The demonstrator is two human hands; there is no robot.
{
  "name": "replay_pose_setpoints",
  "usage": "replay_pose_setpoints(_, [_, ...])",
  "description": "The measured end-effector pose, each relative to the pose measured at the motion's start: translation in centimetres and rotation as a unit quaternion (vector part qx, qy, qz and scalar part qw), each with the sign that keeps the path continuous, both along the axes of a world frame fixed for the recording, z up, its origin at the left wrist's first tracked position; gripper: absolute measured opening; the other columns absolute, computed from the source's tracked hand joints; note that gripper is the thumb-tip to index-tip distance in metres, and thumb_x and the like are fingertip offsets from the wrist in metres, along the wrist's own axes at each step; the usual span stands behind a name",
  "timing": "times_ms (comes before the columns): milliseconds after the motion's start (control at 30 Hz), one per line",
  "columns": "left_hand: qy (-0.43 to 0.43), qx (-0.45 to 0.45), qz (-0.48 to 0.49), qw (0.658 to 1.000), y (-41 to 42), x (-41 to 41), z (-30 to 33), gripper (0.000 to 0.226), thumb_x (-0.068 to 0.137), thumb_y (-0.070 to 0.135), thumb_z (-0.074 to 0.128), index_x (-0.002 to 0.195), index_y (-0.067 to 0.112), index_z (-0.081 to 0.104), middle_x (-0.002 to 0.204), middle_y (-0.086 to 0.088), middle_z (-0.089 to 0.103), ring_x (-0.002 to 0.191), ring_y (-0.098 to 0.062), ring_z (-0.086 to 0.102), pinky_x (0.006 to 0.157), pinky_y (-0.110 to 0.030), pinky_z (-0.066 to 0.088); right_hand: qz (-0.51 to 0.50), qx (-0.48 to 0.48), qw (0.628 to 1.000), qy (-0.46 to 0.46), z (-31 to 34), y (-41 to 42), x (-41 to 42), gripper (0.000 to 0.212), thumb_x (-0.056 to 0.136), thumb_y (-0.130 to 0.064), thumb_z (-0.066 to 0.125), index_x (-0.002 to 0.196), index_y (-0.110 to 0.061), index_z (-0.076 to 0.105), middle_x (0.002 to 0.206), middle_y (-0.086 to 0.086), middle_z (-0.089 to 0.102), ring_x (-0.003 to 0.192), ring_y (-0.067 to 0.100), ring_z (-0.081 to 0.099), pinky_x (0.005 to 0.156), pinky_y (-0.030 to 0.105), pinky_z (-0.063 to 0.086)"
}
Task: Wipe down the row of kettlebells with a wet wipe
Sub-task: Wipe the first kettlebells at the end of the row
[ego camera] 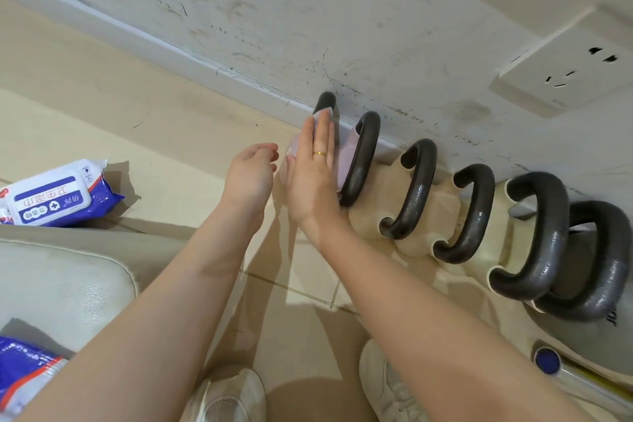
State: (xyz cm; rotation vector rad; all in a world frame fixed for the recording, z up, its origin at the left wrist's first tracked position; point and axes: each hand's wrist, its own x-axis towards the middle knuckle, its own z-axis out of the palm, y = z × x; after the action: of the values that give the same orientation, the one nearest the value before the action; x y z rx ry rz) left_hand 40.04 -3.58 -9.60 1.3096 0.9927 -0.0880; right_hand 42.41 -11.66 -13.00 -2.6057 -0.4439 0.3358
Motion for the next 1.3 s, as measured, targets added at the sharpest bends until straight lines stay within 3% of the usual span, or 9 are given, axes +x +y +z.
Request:
replay_pose_setpoints(233, [-0.026,-0.006,-0.079,0.996,-1.6,-0.3,1.2,0.022,0.09,0.016,0.041,0.083,0.013,0.061,0.084,-0.005,0.059,0.077,-0.016,0.053,0.061,-0.021,0.043,0.014,0.064,0.998,0.011,-0.7,-2.7,-2.8,0.065,0.089,-0.001,0.044,0.147,-0.007,0.013,0.155,0.017,0.012,0.144,0.032,0.01,0.116,0.05,0.016])
replay_pose_setpoints(367, [-0.011,0.009,-0.071,0.997,-2.2,0.0,1.8,0.023,0.09,0.015,0.041,0.072,0.018,0.055,0.078,-0.002,0.055,0.08,-0.019,0.05,0.062,-0.024,0.039,-0.065,0.155,0.977,0.133,1.8,-3.8,-3.3,0.044,0.09,0.001,0.035,0.129,-0.015,0.045,0.108,0.011,0.058,0.097,0.026,0.055,0.083,0.038,0.047])
replay_pose_setpoints(533, [-0.075,0.214,-0.107,0.968,-2.9,0.3,3.4,0.025,0.092,0.011,0.037,0.089,0.02,0.06,0.087,0.003,0.057,0.076,-0.013,0.051,0.069,-0.025,0.04,-0.142,0.256,0.936,0.197,5.6,-7.4,-2.0,0.027,0.092,-0.007,0.039,0.094,-0.018,0.063,0.089,0.001,0.063,0.086,0.016,0.058,0.069,0.019,0.044])
replay_pose_setpoints(667, [-0.096,0.113,-0.121,0.982,-4.5,1.1,2.8,0.026,0.091,0.005,0.035,0.093,0.008,0.061,0.073,-0.001,0.06,0.055,-0.01,0.054,0.056,-0.022,0.049,-0.258,0.293,0.907,0.16,8.3,-10.4,0.8,0.026,0.095,-0.015,0.037,0.089,-0.02,0.062,0.086,-0.002,0.064,0.076,0.005,0.058,0.067,0.019,0.044])
replay_pose_setpoints(867, [-0.003,0.134,-0.254,0.958,-7.6,1.7,0.7,0.036,0.094,0.016,0.035,0.119,0.005,0.059,0.112,-0.019,0.064,0.102,-0.032,0.058,0.094,-0.036,0.044,-0.308,0.286,0.893,0.163,8.4,-10.1,2.7,0.028,0.097,-0.02,0.034,0.103,-0.013,0.061,0.092,0.005,0.063,0.082,0.013,0.057,0.078,0.027,0.046])
replay_pose_setpoints(967, [0.009,0.08,-0.232,0.969,-7.3,1.8,1.5,0.032,0.093,0.014,0.037,0.107,0.004,0.064,0.081,-0.006,0.059,0.075,-0.021,0.051,0.078,-0.031,0.041,-0.375,0.337,0.795,0.338,7.3,-8.2,3.0,0.026,0.093,-0.013,0.039,0.085,-0.002,0.061,0.072,0.016,0.056,0.064,0.013,0.052,0.068,0.022,0.046])
replay_pose_setpoints(1067, [0.027,0.018,-0.212,0.977,-6.7,1.6,1.7,0.028,0.093,0.02,0.041,0.093,0.011,0.067,0.076,-0.001,0.058,0.074,-0.018,0.049,0.079,-0.033,0.043,-0.351,0.317,0.826,0.309,5.8,-7.9,2.3,0.029,0.094,-0.007,0.034,0.103,0.012,0.053,0.101,0.035,0.058,0.079,0.021,0.046,0.07,0.027,0.038])
replay_pose_setpoints(1167, [0.024,0.013,-0.219,0.975,-6.7,1.7,1.9,0.028,0.094,0.022,0.04,0.084,0.015,0.066,0.082,-0.003,0.062,0.078,-0.017,0.053,0.077,-0.029,0.042,-0.34,0.29,0.849,0.28,4.7,-7.5,2.7,0.025,0.098,-0.014,0.038,0.101,-0.002,0.06,0.089,0.018,0.06,0.078,0.021,0.051,0.067,0.027,0.041])
replay_pose_setpoints(1300, [0.017,0.003,-0.198,0.98,-6.5,2.0,2.3,0.042,0.096,0.032,0.034,0.074,0.01,0.063,0.078,-0.005,0.064,0.08,-0.02,0.058,0.081,-0.029,0.046,-0.398,0.315,0.8,0.321,4.3,-6.6,4.7,0.033,0.1,-0.03,0.034,0.124,-0.016,0.051,0.107,0.009,0.059,0.09,0.021,0.056,0.079,0.032,0.045])
